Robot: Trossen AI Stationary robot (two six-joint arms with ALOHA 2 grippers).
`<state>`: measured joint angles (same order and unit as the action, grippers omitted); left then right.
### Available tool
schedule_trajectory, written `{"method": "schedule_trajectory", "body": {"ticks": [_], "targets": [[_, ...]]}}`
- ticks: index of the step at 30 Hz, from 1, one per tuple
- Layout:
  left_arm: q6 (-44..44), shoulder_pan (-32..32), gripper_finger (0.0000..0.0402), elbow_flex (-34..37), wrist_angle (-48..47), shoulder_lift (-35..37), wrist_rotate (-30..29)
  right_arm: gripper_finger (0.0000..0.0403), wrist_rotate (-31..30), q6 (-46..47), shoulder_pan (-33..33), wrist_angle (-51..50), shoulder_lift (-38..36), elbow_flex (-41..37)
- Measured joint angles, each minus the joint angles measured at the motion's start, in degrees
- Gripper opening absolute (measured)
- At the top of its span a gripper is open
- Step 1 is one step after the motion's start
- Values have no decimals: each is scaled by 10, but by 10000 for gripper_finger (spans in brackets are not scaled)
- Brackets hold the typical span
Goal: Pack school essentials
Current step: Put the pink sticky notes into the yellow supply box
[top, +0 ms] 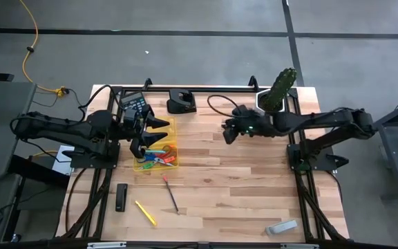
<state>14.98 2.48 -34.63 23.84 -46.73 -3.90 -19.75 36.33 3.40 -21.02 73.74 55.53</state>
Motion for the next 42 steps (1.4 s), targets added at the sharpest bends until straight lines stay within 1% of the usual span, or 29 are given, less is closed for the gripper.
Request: {"method": "schedule_trajectory", "body": {"ticks": [2, 5, 7, 13, 15, 17, 19, 21, 24, 34, 36, 38, 42], "targets": [[0, 0, 197, 0, 0, 0, -3, 158, 3, 62, 24, -88, 22, 0], [0, 0, 197, 0, 0, 0, -13, 158, 16, 88, 53, -182, 70, 0], [-1, 0, 197, 0, 0, 0, -14, 158, 22, 82, 65, -210, 104, 0], [12, 0, 197, 0, 0, 0, -23, 158, 22, 37, 91, -235, 201, 4], [13, 0, 197, 0, 0, 0, -24, 158, 9, 25, 99, -269, 230, 18], [13, 0, 197, 0, 0, 0, -27, 158, -19, 7, 104, -298, 255, 36], [13, 0, 197, 0, 0, 0, -31, 158, -42, -11, 109, -304, 275, 49], [13, 0, 197, 0, 0, 0, -33, 158, -32, -29, 116, -288, 292, 58], [14, 0, 197, 0, 0, 0, -33, 158, 2, -36, 121, -273, 311, 67], [15, 0, 197, 0, 0, 0, -32, 156, -17, -39, 122, -291, 332, 67], [16, 0, 197, 0, 0, 0, -32, 146, -18, -41, 123, -294, 333, 67], [16, 0, 197, 0, 0, 0, -32, 125, -19, -39, 123, -295, 333, 66], [15, 0, 197, 0, 0, 0, -32, 58, -16, -38, 123, -295, 334, 65]]}}
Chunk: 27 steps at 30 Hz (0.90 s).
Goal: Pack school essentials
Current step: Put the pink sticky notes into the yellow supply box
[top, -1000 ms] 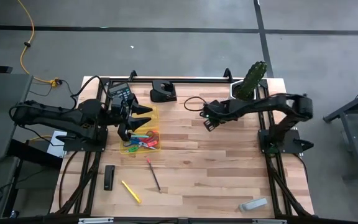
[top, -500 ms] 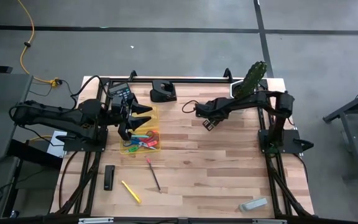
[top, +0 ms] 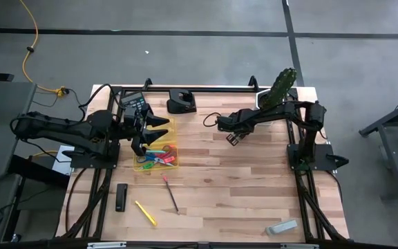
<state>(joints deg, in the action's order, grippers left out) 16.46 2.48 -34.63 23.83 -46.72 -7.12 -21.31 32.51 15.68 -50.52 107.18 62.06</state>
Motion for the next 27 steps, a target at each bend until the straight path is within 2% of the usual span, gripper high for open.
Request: {"method": "schedule_trajectory", "body": {"ticks": [2, 4, 9, 14, 21, 27], "targets": [[-1, 0, 197, 0, 0, 0, 0, 22, 0, 0, 0, -3, 0, 0], [-1, 0, 197, 0, 0, 0, 0, 8, 0, 0, 0, -5, 0, -1], [-1, 0, 197, 0, 0, 0, 0, 7, 11, 0, -2, -6, 0, 1], [-1, 0, 197, 0, 0, 0, 0, 2, 69, -10, -29, 15, -29, 0], [-1, 0, 197, 0, -3, 0, 1, 1, 157, -42, -97, 159, -143, -18], [-1, 0, 197, 0, -5, 0, 1, 0, 195, -47, -156, 350, -275, -101]]}}
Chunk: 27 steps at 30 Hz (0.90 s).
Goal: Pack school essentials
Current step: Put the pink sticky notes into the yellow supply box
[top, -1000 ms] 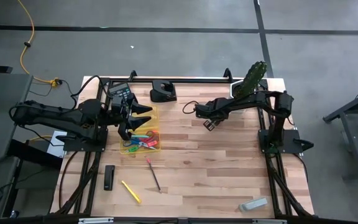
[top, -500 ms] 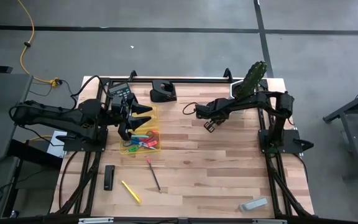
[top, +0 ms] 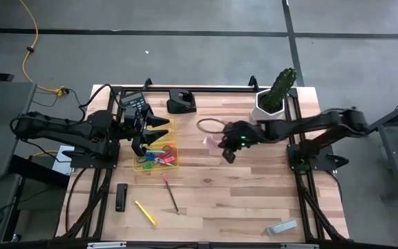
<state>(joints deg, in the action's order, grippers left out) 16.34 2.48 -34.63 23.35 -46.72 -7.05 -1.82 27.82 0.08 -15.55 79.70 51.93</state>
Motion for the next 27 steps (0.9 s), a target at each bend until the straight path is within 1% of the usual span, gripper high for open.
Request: {"method": "schedule_trajectory", "body": {"ticks": [6, 9, 12, 13, 16, 20, 27], "targets": [[4, 0, 197, 0, 0, 0, 0, 0, -9, 52, -37, 215, -121, -114], [20, 0, 197, 0, 0, 0, 1, 0, -21, 41, -47, 319, -162, -146], [25, 0, 197, 0, 0, 0, 11, 0, -22, 5, -48, 377, -183, -150], [25, 0, 197, 0, 0, 0, 14, 0, -20, -9, -48, 391, -187, -146], [26, 0, 197, 0, 0, 0, 20, 0, 13, -53, -48, 429, -192, -131], [26, 0, 197, 0, 0, 0, 21, 0, 54, -73, -48, 437, -191, -120], [26, 0, 197, 0, 0, 0, 20, 0, 56, -73, -48, 437, -191, -119]]}}
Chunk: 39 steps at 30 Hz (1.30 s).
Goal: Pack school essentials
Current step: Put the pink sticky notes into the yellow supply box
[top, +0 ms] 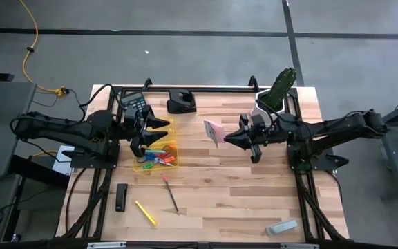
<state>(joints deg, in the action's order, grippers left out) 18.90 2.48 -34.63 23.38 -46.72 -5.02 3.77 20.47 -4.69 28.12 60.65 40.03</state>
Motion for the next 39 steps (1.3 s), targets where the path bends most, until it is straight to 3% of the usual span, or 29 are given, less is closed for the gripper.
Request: {"method": "schedule_trajectory", "body": {"ticks": [9, 16, 22, 27, 39], "targets": [[-7, 0, 197, 0, 0, -1, -10, 0, 10, 0, 0, 0, 0, 0], [5, 0, 197, -10, 9, -77, -16, 0, 36, 0, 0, 66, 33, 1], [3, 0, 197, -69, 35, -194, 35, 0, 72, 15, 0, 155, 92, 1], [-10, 0, 197, -117, 38, -251, 81, 0, 89, 20, 0, 159, 96, 1], [-17, 1, 197, -157, 40, -272, 97, 0, 136, 36, -2, 171, 95, 1]]}}
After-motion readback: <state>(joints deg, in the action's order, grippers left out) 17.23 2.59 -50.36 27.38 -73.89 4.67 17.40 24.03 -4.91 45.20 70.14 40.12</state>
